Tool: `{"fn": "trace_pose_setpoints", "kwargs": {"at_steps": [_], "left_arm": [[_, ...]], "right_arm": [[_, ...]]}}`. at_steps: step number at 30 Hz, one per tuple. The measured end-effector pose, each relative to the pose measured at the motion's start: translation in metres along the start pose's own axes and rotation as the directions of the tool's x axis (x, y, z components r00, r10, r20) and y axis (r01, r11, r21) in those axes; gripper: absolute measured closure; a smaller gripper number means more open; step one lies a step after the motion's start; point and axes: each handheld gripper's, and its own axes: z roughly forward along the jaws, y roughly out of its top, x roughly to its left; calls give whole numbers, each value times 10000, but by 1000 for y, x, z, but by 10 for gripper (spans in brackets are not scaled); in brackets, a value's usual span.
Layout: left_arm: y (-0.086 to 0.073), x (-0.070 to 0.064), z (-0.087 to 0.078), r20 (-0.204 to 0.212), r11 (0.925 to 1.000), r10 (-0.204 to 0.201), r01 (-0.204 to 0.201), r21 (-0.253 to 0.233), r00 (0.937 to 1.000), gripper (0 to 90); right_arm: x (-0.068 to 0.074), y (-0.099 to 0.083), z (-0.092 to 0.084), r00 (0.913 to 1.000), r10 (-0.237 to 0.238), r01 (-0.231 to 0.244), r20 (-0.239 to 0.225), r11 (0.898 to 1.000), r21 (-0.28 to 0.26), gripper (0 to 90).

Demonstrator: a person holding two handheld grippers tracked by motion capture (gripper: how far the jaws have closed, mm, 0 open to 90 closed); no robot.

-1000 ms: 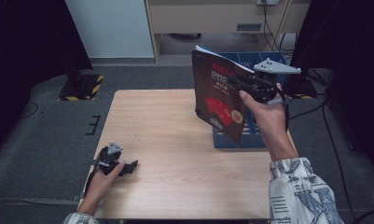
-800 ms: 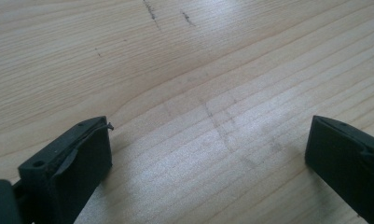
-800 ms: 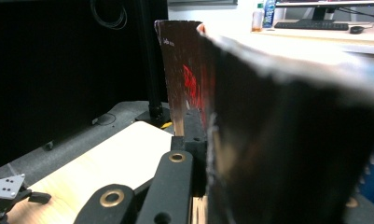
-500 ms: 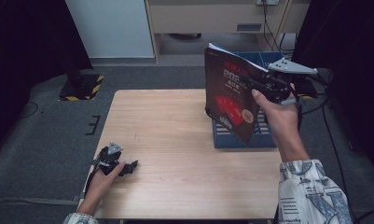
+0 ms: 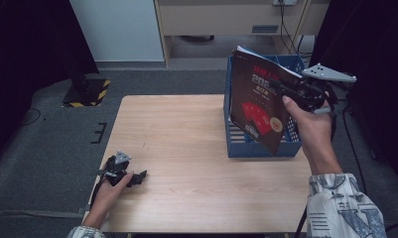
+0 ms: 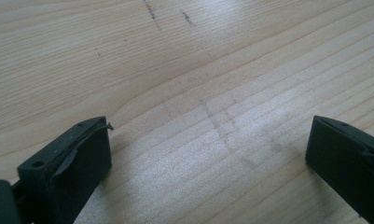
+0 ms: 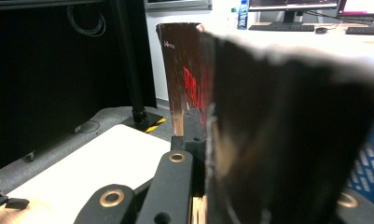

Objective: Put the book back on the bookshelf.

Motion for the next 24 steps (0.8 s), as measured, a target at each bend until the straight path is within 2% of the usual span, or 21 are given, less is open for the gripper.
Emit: {"fn": "trace_pose_setpoints", "kwargs": {"at_steps": [24], "left_arm": [[0,0,0,2,10000,-37,37,-1,10000,0]], "right_arm": [[-26,-4,-20,9961,299,-290,836,9995,-114,870]]}}
